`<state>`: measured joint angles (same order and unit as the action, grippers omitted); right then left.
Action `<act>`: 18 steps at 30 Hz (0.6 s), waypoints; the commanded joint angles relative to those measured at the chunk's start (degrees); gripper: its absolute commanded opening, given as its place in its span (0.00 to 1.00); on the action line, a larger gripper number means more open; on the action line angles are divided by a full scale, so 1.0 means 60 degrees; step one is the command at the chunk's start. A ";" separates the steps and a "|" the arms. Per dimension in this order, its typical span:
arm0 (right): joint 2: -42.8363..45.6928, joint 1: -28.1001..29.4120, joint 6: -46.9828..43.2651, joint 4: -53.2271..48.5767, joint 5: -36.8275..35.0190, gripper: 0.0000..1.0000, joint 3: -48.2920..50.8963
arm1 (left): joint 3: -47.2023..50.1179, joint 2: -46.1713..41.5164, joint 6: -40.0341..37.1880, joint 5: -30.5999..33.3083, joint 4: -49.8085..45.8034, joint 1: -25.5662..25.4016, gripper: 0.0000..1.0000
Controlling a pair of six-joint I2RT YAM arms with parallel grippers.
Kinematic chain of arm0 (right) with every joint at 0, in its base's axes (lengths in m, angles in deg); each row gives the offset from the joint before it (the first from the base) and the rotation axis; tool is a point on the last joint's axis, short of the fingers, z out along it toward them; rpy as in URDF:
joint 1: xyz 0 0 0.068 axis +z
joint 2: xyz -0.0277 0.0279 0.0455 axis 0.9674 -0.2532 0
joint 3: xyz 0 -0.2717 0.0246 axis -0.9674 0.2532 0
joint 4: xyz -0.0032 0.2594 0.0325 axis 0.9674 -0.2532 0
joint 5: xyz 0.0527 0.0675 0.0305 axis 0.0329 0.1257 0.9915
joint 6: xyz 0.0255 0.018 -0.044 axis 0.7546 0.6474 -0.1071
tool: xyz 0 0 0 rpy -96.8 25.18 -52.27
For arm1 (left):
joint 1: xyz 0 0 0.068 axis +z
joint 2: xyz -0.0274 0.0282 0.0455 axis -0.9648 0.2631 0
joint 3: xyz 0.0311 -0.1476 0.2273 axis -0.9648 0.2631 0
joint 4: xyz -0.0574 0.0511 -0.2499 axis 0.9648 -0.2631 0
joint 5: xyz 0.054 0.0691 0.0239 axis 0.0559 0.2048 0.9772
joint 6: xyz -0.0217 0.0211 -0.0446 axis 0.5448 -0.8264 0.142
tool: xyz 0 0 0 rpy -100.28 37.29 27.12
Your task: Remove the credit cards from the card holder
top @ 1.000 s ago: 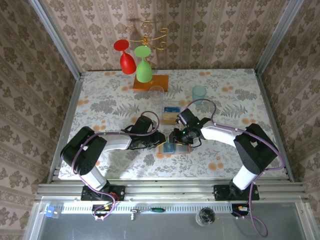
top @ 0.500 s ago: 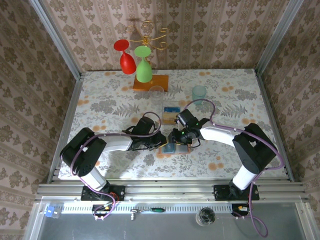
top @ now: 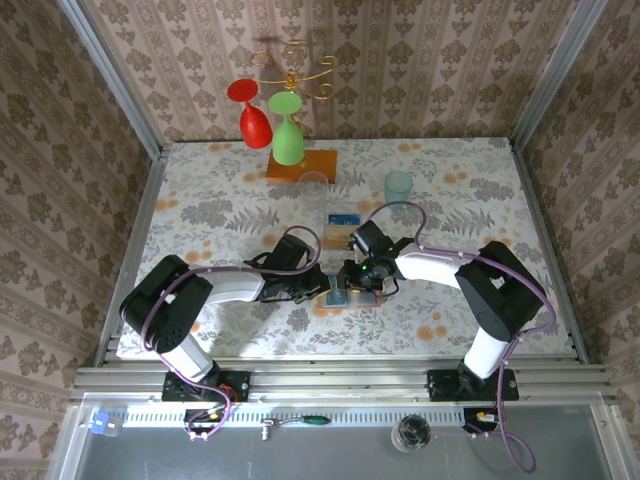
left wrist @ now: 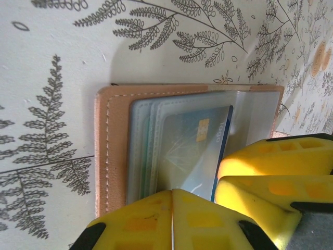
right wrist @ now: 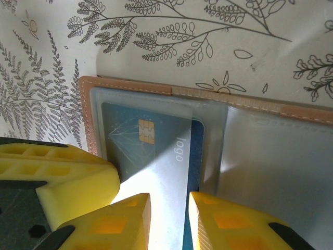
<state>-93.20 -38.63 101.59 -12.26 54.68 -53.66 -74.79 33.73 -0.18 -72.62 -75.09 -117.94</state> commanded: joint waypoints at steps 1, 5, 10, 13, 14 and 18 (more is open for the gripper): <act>-0.0173 0.0078 0.0075 0.0056 0.0173 0.24 0.0074 | -0.0017 0.0170 -0.0262 0.0119 -0.0338 -0.0045 0.08; -0.0202 0.0078 0.0067 0.0115 0.0220 0.18 0.0062 | -0.0055 0.0190 -0.0290 0.0119 -0.0397 -0.0045 0.08; -0.0222 0.0078 0.0088 0.0120 0.0223 0.17 0.0073 | -0.0039 0.0190 -0.0299 0.0128 -0.0395 -0.0047 0.08; -0.0232 0.0078 0.0082 0.0083 0.0172 0.19 0.0088 | -0.0039 0.0193 -0.0300 0.0133 -0.0390 -0.0037 0.08; -0.0232 0.0085 0.0060 0.0035 0.0135 0.21 0.0076 | -0.0039 0.0193 -0.0306 0.0134 -0.0404 -0.0040 0.08; -0.0164 0.0106 -0.0034 -0.0233 -0.0111 0.28 0.0008 | -0.0025 0.0199 -0.0301 0.0149 -0.0403 -0.0051 0.09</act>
<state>-93.55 -38.39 101.55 -11.78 54.92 -53.66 -74.79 33.84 -0.61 -72.64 -75.09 -117.94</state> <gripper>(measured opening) 0.270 0.086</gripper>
